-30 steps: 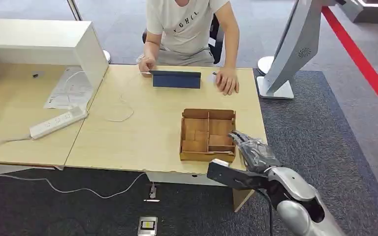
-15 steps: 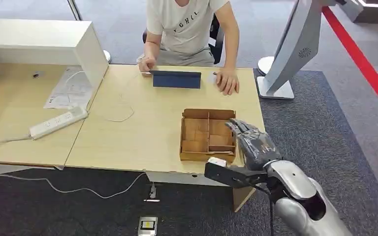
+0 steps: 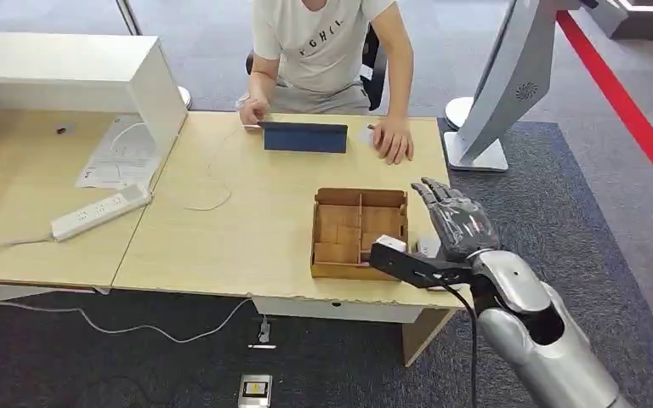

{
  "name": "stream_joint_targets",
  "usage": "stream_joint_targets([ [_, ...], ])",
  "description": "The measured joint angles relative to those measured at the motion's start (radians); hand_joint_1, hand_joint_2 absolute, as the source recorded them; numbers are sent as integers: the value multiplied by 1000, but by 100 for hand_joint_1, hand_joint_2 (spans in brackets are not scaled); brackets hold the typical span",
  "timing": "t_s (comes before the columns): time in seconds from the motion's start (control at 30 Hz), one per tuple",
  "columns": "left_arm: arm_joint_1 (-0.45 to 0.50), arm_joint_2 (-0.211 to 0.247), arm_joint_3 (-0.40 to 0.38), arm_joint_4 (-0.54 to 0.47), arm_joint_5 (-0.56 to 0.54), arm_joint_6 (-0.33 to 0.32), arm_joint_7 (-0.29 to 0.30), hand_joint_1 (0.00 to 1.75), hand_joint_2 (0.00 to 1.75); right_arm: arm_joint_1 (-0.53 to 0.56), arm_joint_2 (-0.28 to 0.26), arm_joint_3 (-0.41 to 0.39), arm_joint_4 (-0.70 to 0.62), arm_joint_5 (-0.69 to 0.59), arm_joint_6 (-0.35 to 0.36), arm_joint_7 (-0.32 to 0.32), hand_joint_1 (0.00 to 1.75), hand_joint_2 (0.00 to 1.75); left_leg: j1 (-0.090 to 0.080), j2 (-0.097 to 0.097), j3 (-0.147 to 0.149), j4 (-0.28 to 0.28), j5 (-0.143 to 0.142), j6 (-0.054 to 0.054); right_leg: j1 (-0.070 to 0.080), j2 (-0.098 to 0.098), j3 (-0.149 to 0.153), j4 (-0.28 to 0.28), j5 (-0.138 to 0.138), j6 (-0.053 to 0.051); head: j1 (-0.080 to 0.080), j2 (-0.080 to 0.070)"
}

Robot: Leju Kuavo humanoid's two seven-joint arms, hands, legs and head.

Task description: Pass the card to the sensor for recognition and then transmit it.

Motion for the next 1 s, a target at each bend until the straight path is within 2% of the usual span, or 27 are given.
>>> stream_joint_targets([
  [0.23, -1, 0, 0, 0, -3, 5, 0, 0, 0, 36, -13, -8, 98, 1, -33, 0, 0, 175, 0, 0, 0, 0, 0, 0, 0, 0, 0, 0, 0, 0, 0, 0],
  [0.43, -5, 0, -2, 0, -5, 6, 0, 0, 0, 91, -34, -23, 131, -2, -38, 10, 0, 175, 0, 0, 0, 0, 0, 0, 0, 0, 0, 0, 0, 0, 0, 0],
  [0.67, -6, -1, -2, 0, -2, 13, -2, 0, 0, 146, -60, -40, 92, -10, -4, 24, 0, 175, 0, 0, 0, 0, 0, 0, 0, 0, 0, 0, 0, 0, 0, 0],
  [1.0, -6, -1, -2, 0, 1, 13, 2, 0, 0, 214, -82, -42, -10, -39, 2, 51, 0, 175, 0, 0, 0, 0, 0, 0, 0, 0, 0, 0, 0, 0, 0, 0],
])
